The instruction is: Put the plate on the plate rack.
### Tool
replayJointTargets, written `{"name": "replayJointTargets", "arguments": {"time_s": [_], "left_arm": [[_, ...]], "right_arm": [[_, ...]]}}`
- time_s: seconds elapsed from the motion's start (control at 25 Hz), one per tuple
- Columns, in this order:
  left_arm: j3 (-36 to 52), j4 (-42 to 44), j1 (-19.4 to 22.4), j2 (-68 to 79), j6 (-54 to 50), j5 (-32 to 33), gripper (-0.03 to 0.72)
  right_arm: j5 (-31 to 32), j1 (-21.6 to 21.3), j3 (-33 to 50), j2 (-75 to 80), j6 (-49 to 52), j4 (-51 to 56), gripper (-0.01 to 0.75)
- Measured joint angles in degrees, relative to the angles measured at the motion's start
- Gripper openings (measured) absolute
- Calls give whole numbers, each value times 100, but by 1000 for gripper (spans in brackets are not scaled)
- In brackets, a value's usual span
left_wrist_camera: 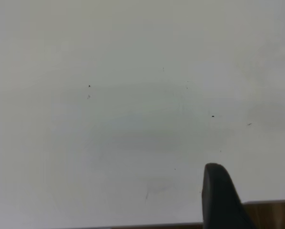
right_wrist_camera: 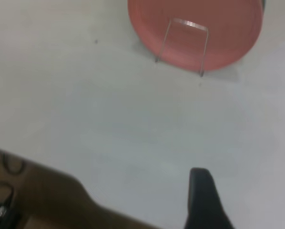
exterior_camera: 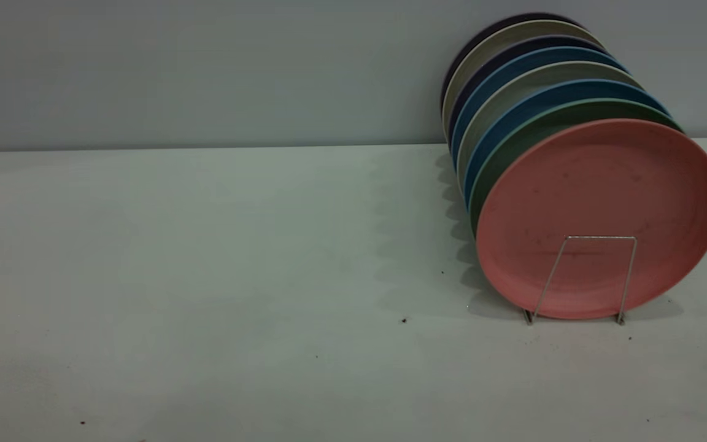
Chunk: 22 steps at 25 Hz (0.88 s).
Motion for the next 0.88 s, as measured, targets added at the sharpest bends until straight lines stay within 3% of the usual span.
{"name": "replayJointTargets", "arguments": {"time_s": [0.64,0.88], "left_arm": [[0,0,0,0,-1,0,379],[0,0,0,0,-1,0,379]], "right_arm": [[-2,0,0,-237,0,-6,451],[-80,0,0,-243,126,-250,398]]}}
